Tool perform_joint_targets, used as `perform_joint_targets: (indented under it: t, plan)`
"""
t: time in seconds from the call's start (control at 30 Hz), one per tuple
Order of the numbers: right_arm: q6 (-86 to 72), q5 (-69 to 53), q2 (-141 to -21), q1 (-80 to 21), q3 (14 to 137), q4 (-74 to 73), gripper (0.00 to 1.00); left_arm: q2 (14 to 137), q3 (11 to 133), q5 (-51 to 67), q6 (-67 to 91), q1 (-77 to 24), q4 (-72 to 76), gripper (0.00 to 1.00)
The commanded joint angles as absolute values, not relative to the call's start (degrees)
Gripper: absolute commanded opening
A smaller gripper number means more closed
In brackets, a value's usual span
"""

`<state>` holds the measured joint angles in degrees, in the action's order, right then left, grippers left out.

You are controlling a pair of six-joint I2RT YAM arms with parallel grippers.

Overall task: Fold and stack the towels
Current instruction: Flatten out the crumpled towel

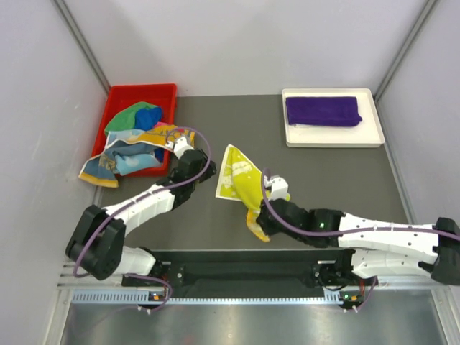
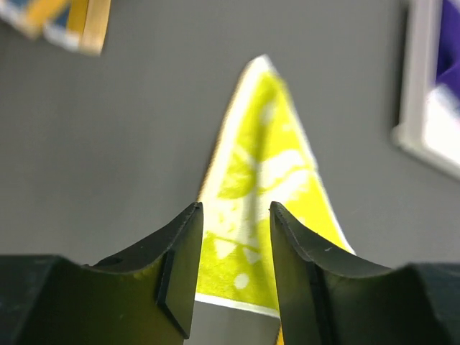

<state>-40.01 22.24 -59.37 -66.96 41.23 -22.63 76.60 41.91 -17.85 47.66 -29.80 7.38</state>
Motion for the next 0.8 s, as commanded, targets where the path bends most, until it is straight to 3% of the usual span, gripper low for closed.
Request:
perform_joint_targets:
  t: [0.0, 0.07, 0.17, 0.2, 0.3, 0.4, 0.43, 0.63, 0.77]
  plan:
    - [-48.0, 28.4, -60.9, -76.2, 43.9, -25.0, 0.06, 79.1, 40.4, -19.6, 53.5, -32.1, 4.1, 0.46]
    - [-46.9, 28.2, -63.4, -79.9, 45.3, -23.8, 0.12, 80.8, 41.2, -20.3, 55.0, -33.0, 0.3, 0.45]
    - [-43.8, 28.5, -64.9, -79.9, 47.0, -24.4, 0.3, 81.9, 41.3, -19.2, 55.4, -34.1, 0.3, 0.44]
    - [-42.5, 28.4, -65.2, -79.2, 47.8, -24.4, 0.4, 82.2, 41.6, -18.8, 55.5, -34.4, -2.0, 0.43]
    - [-37.5, 26.6, -64.6, -75.4, 49.9, -24.7, 0.55, 82.6, 42.8, -18.5, 55.9, -35.8, -6.0, 0.45]
    - [-32.4, 22.3, -64.2, -67.0, 51.3, -23.5, 0.56, 81.9, 43.5, -21.4, 56.2, -37.3, -9.5, 0.56]
    - [-29.8, 17.4, -64.4, -59.9, 51.9, -22.6, 0.54, 82.1, 43.7, -21.4, 56.4, -37.5, -10.2, 0.59]
    - [-21.5, 2.9, -77.7, -40.6, 62.6, -16.0, 0.52, 85.4, 47.4, -27.1, 60.2, -42.9, -17.8, 0.61]
    - [-19.5, -5.7, -92.1, -34.6, 71.3, -10.8, 0.53, 88.9, 50.2, -29.7, 64.2, -45.8, -21.9, 0.59]
